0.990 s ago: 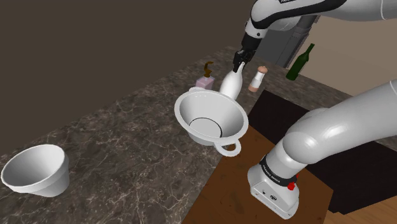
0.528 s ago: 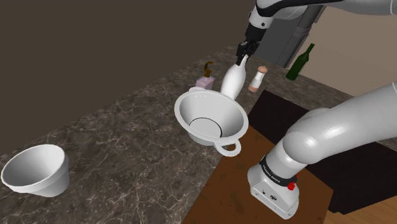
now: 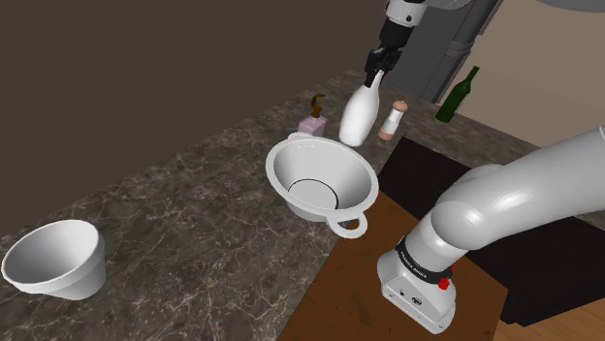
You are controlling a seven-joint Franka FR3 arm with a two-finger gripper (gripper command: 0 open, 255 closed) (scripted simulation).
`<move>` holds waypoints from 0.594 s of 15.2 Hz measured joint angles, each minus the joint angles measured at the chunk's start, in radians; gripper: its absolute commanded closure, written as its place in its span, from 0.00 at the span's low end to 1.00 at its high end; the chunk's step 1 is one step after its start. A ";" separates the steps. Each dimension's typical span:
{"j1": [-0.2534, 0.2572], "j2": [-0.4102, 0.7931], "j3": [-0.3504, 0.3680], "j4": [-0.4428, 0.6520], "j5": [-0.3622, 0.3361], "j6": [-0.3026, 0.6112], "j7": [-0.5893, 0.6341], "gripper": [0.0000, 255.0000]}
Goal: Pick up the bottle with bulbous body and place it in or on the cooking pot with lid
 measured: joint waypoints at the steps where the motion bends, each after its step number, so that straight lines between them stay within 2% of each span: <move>1: 0.001 0.001 0.001 0.017 0.001 -0.015 -0.001 1.00; 9: 0.006 0.010 0.009 0.133 0.009 -0.124 -0.002 1.00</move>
